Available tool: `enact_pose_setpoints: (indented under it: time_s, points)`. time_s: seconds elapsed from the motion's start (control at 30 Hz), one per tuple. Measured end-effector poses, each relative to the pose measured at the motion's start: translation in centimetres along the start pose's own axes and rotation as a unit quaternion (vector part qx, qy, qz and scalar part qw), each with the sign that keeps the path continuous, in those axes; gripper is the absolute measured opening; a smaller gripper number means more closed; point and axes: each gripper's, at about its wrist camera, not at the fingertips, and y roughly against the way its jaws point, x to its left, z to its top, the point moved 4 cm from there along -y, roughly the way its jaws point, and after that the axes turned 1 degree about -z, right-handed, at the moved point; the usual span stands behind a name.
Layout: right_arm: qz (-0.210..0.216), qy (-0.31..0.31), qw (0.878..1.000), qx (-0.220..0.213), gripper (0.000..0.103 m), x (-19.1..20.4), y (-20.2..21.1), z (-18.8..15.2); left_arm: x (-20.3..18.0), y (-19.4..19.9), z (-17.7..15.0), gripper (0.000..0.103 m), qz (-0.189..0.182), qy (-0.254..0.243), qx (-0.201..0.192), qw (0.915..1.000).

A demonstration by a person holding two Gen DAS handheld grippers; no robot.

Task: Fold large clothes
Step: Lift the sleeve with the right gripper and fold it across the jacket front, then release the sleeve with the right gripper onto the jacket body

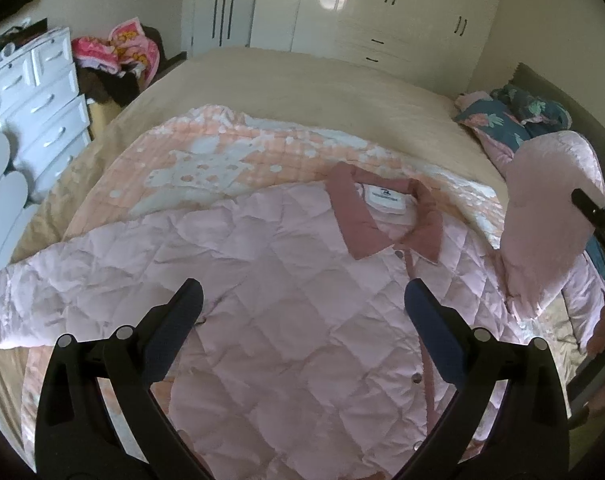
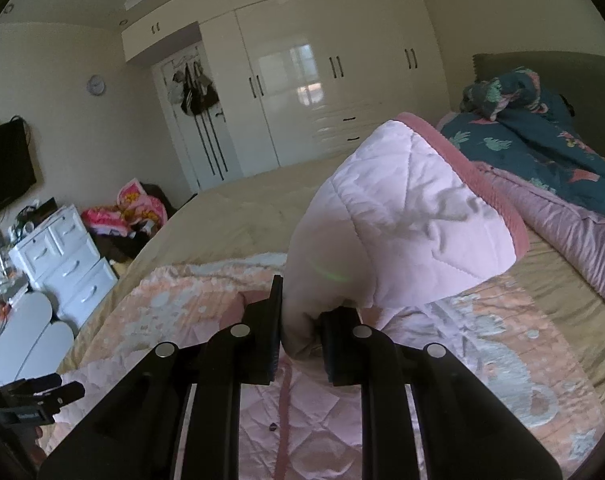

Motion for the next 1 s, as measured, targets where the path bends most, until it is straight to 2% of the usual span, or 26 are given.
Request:
enact_pose_setpoints:
  time_s: [0.17, 0.37, 0.57, 0.77, 1.0]
  points:
    - [0.012, 0.008, 1.0, 0.014, 0.016, 1.8, -1.8, -1.5, 1.3, -0.7, 0.0, 0.095, -0.016, 0.021, 0.007, 0.9996]
    - [0.03, 0.026, 0.998, 0.038, 0.016, 4.5, -4.6, -4.3, 3.0, -1.8, -0.7, 0.095, -0.019, 0.047, 0.022, 0.9985]
    - [0.047, 0.036, 0.996, 0.067, 0.017, 6.7, -7.5, -8.3, 3.8, -2.1, -1.1, 0.095, 0.003, 0.043, 0.014, 0.999]
    - [0.077, 0.045, 0.99, 0.113, 0.023, 8.9, -10.2, -12.7, 3.9, -3.0, -1.1, 0.095, -0.012, 0.055, 0.023, 0.9982]
    - [0.099, 0.08, 0.978, 0.163, 0.036, 11.5, -11.8, -17.0, 3.5, -4.3, -1.4, 0.095, -0.014, 0.055, 0.03, 0.9979]
